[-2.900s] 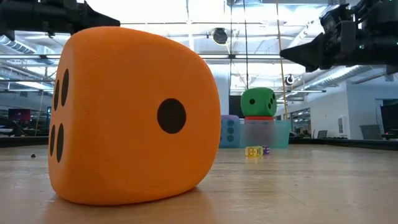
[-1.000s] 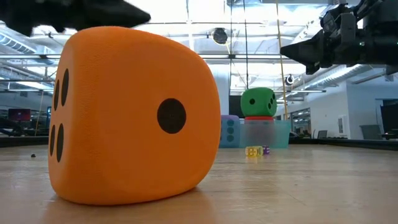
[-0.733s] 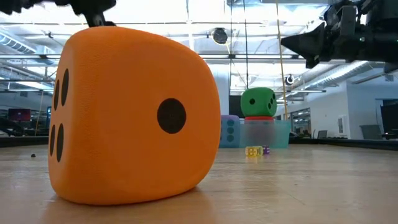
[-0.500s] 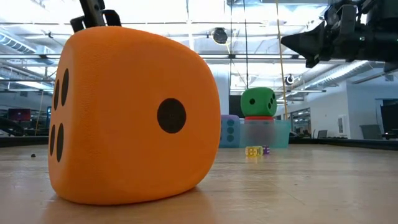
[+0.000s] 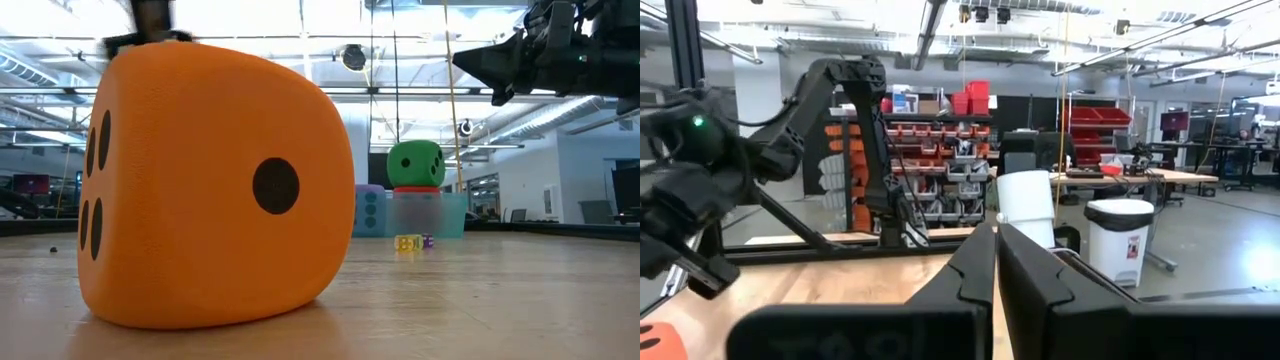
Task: Pick & Place Dice
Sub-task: Put the large orange die into the bin
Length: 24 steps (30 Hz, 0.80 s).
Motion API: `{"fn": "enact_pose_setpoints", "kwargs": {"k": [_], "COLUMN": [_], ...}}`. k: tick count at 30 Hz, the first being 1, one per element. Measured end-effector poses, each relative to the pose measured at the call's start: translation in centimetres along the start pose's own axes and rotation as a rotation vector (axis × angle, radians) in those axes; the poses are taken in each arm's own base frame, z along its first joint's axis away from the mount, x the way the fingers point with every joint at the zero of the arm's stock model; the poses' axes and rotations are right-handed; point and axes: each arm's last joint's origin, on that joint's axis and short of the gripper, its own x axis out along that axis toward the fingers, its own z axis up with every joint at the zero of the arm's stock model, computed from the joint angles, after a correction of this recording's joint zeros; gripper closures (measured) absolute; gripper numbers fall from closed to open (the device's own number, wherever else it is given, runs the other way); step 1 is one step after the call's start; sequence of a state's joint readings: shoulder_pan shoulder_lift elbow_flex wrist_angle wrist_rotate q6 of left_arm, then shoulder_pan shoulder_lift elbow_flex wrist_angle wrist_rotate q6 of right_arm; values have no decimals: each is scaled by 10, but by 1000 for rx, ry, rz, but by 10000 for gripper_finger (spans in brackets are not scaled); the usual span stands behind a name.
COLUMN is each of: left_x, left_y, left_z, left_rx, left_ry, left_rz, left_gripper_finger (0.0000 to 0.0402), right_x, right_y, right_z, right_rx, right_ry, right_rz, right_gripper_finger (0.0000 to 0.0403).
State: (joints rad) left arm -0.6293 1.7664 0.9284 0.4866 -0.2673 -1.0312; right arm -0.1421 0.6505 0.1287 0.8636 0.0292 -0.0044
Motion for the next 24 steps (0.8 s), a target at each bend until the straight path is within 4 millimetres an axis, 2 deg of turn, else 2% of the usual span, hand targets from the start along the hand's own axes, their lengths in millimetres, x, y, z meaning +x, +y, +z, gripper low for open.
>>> {"fn": "enact_pose_setpoints", "kwargs": {"k": [7, 13, 21, 24], "left_x": [-6, -8, 18, 24], "left_y": [-15, -27, 0, 5], "left_z": [-23, -29, -51, -50], "left_rx": [-106, -96, -177, -176], "left_ry": [39, 40, 79, 59], "left_rz": [128, 108, 159, 152], "left_gripper_finger": [398, 399, 398, 397], "right_x": [0, 0, 0, 0], "right_y": [0, 0, 0, 0], "right_z": [2, 4, 3, 4], "right_rx": [-23, -59, -68, -68], "right_ry": [-22, -38, -36, -37], "right_rz": [0, 2, 2, 2], "right_gripper_finger": [397, 397, 397, 397]}}
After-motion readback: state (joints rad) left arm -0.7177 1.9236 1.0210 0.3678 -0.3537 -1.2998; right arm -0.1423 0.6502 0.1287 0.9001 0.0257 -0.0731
